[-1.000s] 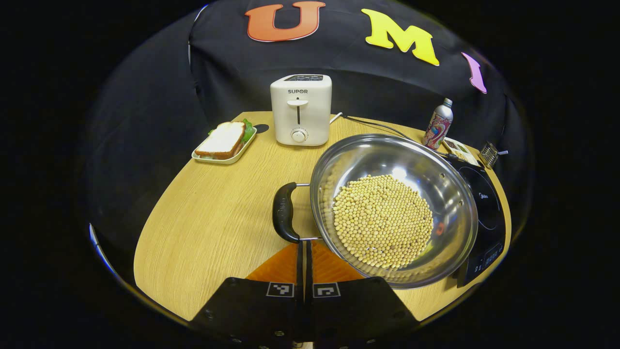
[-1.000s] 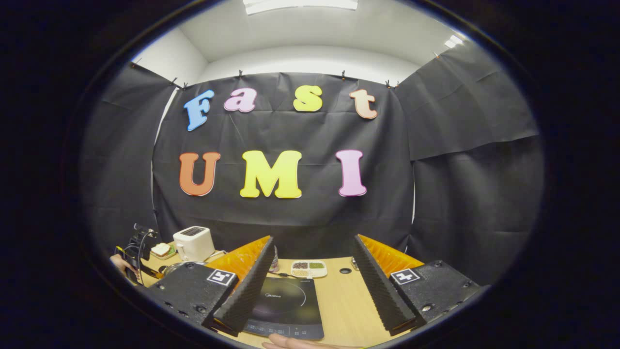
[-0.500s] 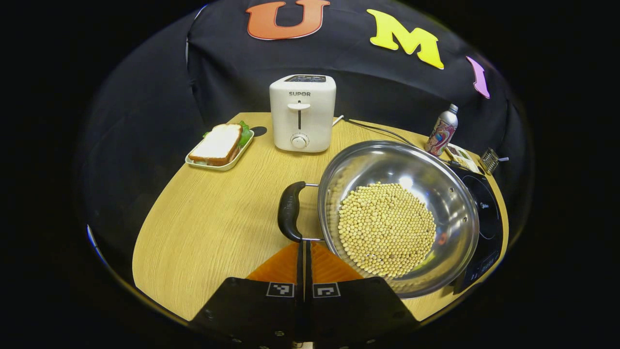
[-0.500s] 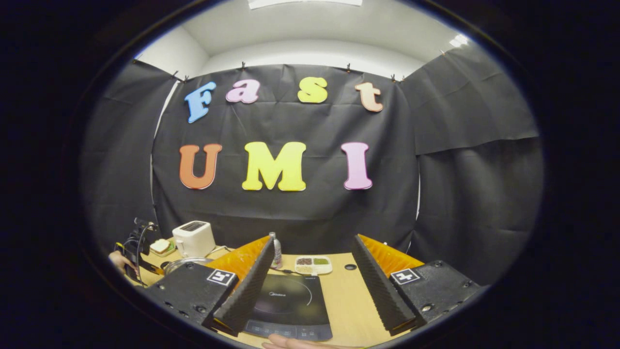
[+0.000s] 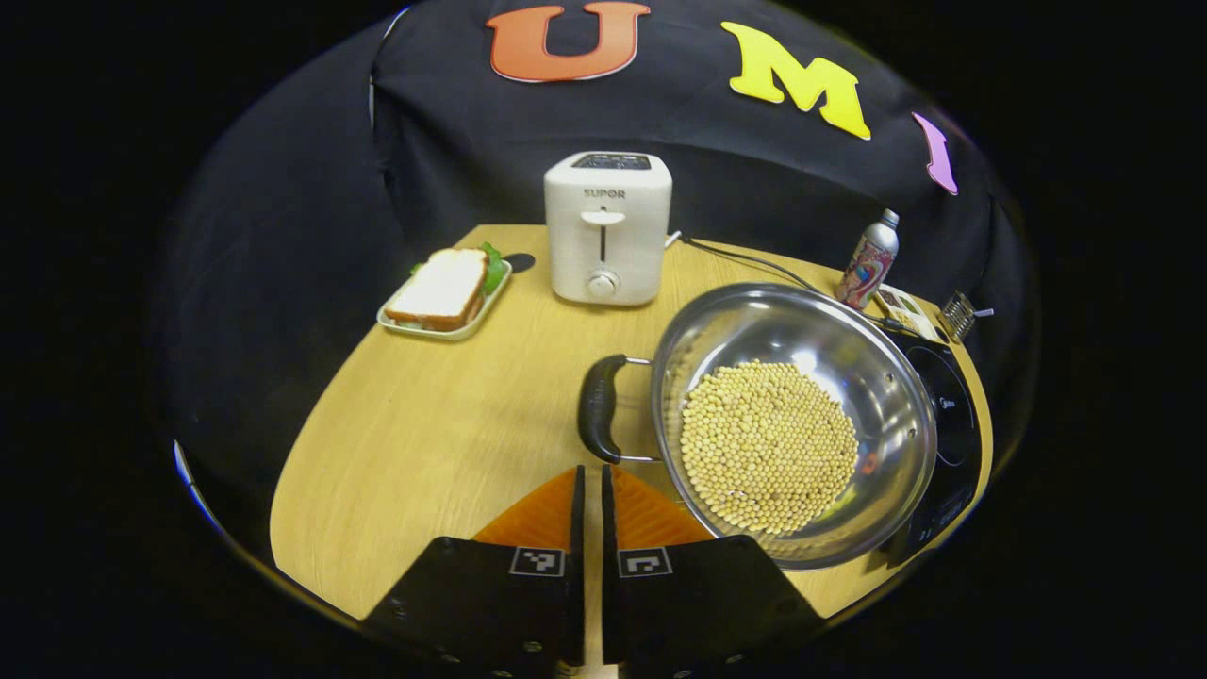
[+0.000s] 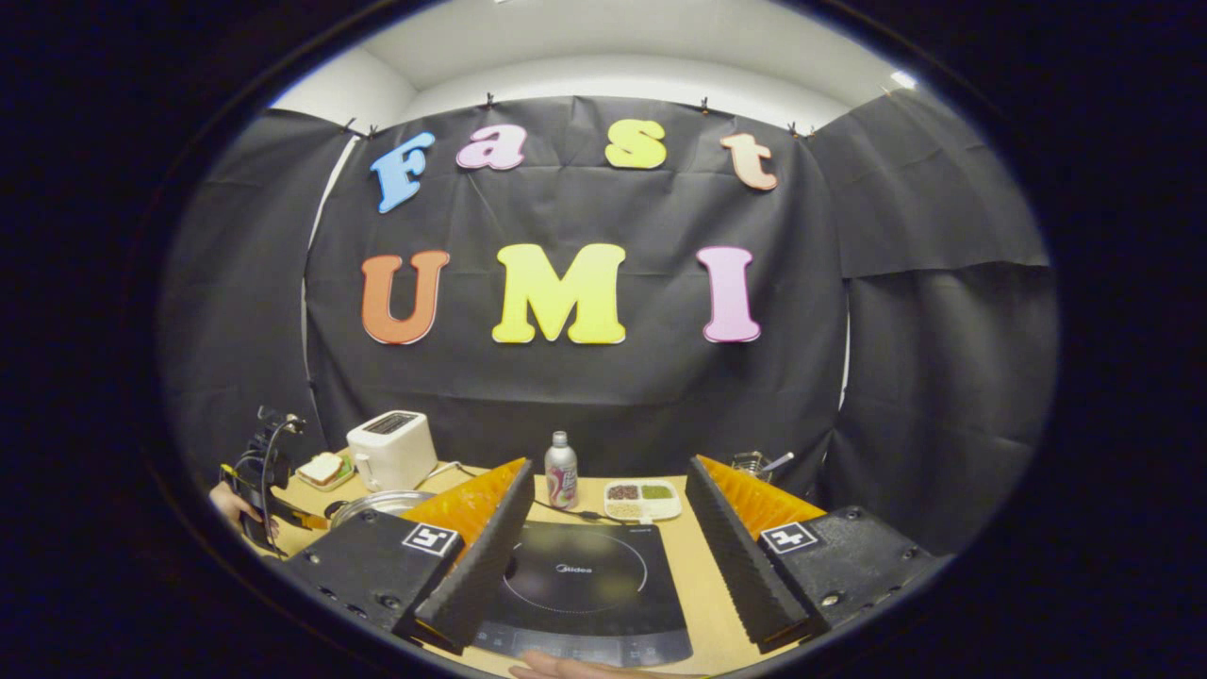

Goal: First push the handle of the pot to place it horizontally, then grasp the pot with both hands and set it on the induction cooktop.

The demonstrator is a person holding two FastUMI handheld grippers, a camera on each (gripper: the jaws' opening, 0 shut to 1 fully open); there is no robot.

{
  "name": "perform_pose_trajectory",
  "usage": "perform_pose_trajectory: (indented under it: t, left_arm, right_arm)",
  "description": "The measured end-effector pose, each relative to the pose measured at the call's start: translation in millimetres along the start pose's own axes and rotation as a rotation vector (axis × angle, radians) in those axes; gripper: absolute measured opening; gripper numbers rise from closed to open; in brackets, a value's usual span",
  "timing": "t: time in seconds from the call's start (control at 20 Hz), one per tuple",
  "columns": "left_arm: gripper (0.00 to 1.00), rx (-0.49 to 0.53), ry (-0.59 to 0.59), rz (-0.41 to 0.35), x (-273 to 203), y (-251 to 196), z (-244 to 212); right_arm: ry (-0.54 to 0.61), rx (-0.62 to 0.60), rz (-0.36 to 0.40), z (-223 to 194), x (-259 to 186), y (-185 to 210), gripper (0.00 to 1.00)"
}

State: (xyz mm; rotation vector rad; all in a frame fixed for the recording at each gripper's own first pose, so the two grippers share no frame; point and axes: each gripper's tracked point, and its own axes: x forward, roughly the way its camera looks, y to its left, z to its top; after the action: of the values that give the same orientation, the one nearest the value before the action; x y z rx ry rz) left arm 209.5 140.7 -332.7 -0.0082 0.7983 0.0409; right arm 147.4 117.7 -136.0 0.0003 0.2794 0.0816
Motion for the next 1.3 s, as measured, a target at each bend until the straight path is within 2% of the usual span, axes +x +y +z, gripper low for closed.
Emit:
perform_pose_trajectory:
  t: [0.05,0.1,0.15,0.2,0.25,0.4,0.55,0.7,0.85,0.9,1.0,1.05,1.3]
  left_arm:
    - [0.19,-0.008,-0.021,0.011,-5.1,4.4,4.2]
    - [0.17,-0.017,-0.048,0.004,-12.6,5.1,10.3]
    - [0.28,-0.027,-0.072,-0.001,-18.3,4.8,15.0]
    - [0.58,-0.036,-0.097,-0.008,-23.9,4.6,19.2]
    - [0.37,-0.039,-0.115,-0.012,-28.4,4.5,22.2]
    - [0.97,-0.002,-0.147,-0.002,-43.3,3.3,26.0]
    - [0.96,0.036,-0.195,0.005,-52.2,-2.4,37.3]
    - [0.96,0.052,-0.267,0.010,-57.5,-9.5,53.5]
    - [0.96,0.055,-0.306,-0.008,-54.5,-19.8,61.5]
    - [0.97,0.055,-0.320,-0.011,-50.9,-21.7,64.8]
    - [0.96,0.044,-0.339,-0.017,-45.1,-24.7,68.4]
    - [0.97,0.036,-0.350,-0.023,-40.1,-25.8,70.9]
    - [0.97,0.021,-0.295,-0.060,-5.5,-31.6,59.6]
  right_arm:
    - [0.012,-0.001,0.007,-4.3,4.6,5.6,1.00]
    - [0.025,-0.002,0.015,-9.9,9.5,11.0,0.97]
    - [0.039,-0.004,0.022,-15.8,15.1,16.8,0.97]
    - [0.056,-0.008,0.025,-22.6,21.6,20.8,1.00]
    - [0.075,-0.008,0.026,-29.5,26.7,24.3,0.97]
    - [0.124,0.010,0.046,-47.7,42.5,37.5,0.98]
    - [0.169,0.013,0.046,-62.9,58.1,44.5,1.00]
    - [0.217,0.014,0.051,-80.4,73.3,52.7,0.98]
    - [0.273,0.019,0.062,-101.7,89.6,61.8,1.00]
    - [0.295,0.015,0.064,-110.3,95.1,65.5,0.97]
    - [0.336,0.011,0.071,-126.4,108.2,74.6,1.00]
    - [0.355,0.016,0.080,-134.9,115.0,81.2,0.97]
    - [0.464,0.060,0.129,-183.8,140.6,111.6,0.98]
